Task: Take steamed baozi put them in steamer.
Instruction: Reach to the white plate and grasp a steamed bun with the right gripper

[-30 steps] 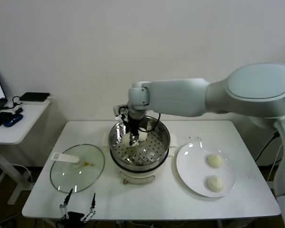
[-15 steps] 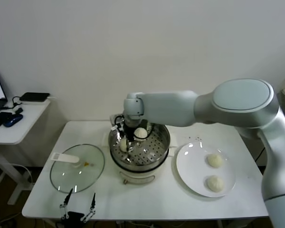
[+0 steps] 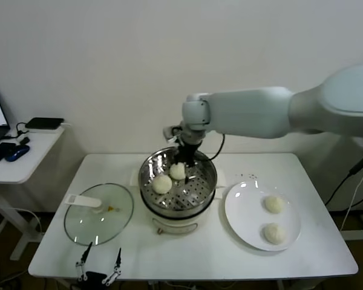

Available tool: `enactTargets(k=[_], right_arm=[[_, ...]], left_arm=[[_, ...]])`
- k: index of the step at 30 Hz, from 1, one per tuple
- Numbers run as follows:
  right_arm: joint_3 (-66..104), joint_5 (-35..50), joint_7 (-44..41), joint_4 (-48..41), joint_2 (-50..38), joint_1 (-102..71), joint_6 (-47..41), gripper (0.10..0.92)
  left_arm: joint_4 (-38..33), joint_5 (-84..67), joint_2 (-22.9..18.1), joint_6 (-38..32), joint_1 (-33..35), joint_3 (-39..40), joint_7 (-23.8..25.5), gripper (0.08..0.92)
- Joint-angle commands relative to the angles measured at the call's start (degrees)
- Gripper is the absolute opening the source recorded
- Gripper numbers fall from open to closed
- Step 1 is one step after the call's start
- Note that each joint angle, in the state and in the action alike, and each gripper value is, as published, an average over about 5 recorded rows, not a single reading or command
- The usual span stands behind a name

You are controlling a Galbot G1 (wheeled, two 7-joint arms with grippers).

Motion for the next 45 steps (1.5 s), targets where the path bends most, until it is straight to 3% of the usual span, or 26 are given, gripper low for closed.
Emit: enactTargets(k=[1, 8, 20, 30, 45], right_arm=[[-12.8, -3.3, -3.8, 16.1, -19.4, 12.1, 3.3, 0.823], [-16.7, -13.1, -0.3, 19.4, -29.0, 8.1, 1.6, 0.823], [-3.9, -27.4, 4.5, 13.8, -40.1, -12.9, -0.6, 0.823], [5.3, -31.0, 4.9, 9.1, -40.9, -25.8, -0.5, 0.823], [9.0, -31.8, 4.5, 5.3, -38.8, -29.6, -0.3, 0.823]], left_arm=[[0.0, 0.3, 0.0, 0.2, -0.2, 0.6, 0.1, 0.823], [0.2, 0.3, -0.3, 0.1, -0.5, 0.5, 0.1, 0.823], [1.2, 1.0, -0.6, -0.3, -0.3, 0.0, -0.1, 0.823], [2.0, 1.6, -1.0, -0.4, -0.1, -0.3, -0.2, 0.823], [2.7, 1.7, -1.2, -0.4, -0.6, -0.4, -0.2, 0.823]])
